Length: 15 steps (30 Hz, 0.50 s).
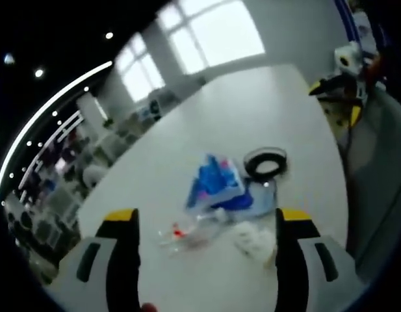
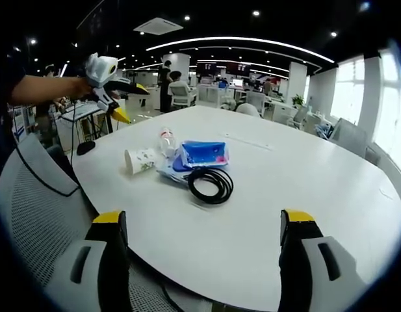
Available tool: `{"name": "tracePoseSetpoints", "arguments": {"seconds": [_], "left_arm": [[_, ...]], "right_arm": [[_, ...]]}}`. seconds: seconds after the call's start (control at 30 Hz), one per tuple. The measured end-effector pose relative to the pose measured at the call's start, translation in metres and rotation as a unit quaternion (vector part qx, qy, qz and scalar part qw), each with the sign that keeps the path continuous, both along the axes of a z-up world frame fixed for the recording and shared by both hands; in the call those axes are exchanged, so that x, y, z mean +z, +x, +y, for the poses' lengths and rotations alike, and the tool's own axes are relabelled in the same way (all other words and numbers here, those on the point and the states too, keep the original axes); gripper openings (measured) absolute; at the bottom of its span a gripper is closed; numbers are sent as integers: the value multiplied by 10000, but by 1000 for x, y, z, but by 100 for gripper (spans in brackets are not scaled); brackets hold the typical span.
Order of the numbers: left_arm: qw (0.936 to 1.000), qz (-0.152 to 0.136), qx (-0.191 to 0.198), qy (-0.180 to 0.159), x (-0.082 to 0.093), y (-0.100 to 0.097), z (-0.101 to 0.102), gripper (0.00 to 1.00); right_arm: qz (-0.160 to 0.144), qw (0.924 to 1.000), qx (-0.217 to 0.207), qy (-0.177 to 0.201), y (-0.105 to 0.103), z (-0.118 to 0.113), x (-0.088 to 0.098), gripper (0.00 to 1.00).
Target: Arrange the tabletop items into an orderly group along one side of the table until the central work area is clear of visible clutter.
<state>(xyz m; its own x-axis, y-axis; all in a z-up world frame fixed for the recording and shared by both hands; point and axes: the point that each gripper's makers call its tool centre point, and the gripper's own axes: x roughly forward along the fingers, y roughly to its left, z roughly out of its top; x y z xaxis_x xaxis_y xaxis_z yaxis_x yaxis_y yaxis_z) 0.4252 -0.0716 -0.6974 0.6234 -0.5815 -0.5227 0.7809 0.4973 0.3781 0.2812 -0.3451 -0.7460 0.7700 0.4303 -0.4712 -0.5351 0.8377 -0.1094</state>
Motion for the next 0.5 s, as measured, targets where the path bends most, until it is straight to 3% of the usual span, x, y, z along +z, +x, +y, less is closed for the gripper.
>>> {"name": "tracePoseSetpoints", "arguments": {"seconds": [0.5], "left_arm": [[9984, 181, -264, 468, -17, 18, 5, 80]], "right_arm": [[42, 10000, -7, -26, -1, 0, -1, 97]]}}
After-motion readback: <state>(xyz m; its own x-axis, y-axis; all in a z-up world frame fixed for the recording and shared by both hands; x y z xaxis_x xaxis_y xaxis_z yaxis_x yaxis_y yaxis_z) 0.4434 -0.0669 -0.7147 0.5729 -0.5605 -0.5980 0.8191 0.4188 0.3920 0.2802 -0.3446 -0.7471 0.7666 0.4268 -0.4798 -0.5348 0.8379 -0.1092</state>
